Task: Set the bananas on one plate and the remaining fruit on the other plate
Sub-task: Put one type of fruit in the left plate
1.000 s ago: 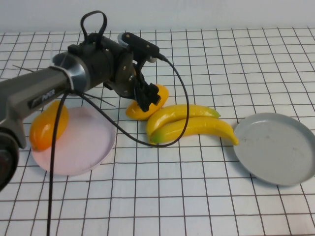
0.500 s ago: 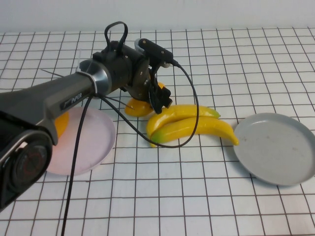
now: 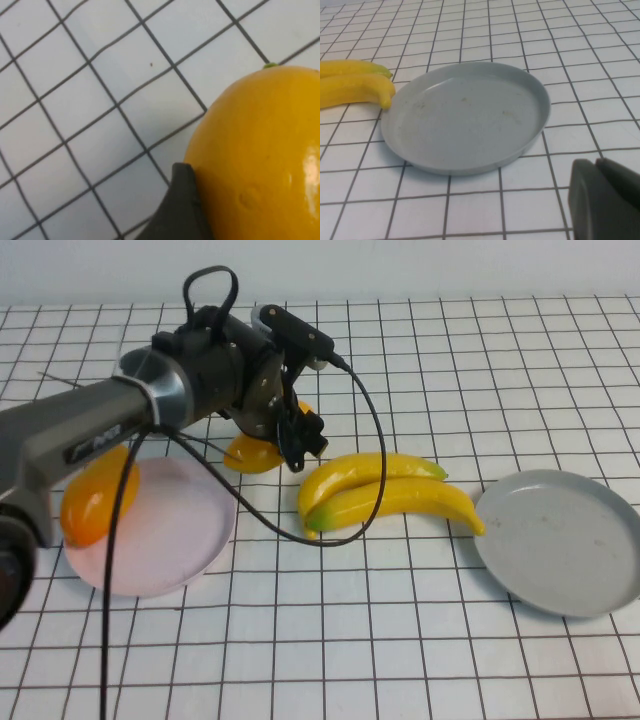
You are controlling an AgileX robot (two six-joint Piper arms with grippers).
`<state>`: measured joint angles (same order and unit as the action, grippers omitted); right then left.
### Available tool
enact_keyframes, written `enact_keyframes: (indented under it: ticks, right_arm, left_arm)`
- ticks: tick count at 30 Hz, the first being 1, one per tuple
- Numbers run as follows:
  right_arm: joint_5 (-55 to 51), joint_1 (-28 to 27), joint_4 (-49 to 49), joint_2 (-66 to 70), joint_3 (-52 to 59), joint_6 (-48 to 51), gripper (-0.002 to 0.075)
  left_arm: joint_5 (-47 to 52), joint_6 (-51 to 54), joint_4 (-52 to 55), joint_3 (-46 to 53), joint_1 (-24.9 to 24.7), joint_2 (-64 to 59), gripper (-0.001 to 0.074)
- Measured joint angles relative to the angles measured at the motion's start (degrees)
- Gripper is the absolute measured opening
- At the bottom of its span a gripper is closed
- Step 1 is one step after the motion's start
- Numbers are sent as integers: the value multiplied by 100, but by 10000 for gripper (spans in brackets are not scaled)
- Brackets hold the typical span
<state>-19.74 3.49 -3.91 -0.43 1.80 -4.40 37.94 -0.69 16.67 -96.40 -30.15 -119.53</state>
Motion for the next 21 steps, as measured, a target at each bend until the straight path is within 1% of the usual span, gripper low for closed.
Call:
enact_keyframes:
  ticks: [2, 4, 9, 11, 13, 17, 21]
  right_arm:
    - [0, 0, 0, 0, 0, 0, -16]
    - [0, 0, 0, 0, 0, 0, -16]
    - [0, 0, 0, 0, 0, 0, -16]
    - [0, 0, 0, 0, 0, 0, -16]
    - [0, 0, 0, 0, 0, 0, -16]
    - [0, 0, 0, 0, 0, 0, -16]
    - [0, 0, 0, 0, 0, 0, -16]
  left_arm:
    - [-181, -12, 0, 533, 0, 469, 533]
    - [-477, -22, -99, 1267, 35, 1037, 533]
    - [-1342, -77, -573, 2981, 370, 2319, 533]
    - [-1496, -182, -612, 3402, 546, 2646, 533]
    - [-1496, -268, -612, 3684, 755, 2812, 533]
    - [-1282, -531, -612, 3818, 1068, 2719, 533]
    - [-1241, -796, -601, 3831, 1133, 2549, 533]
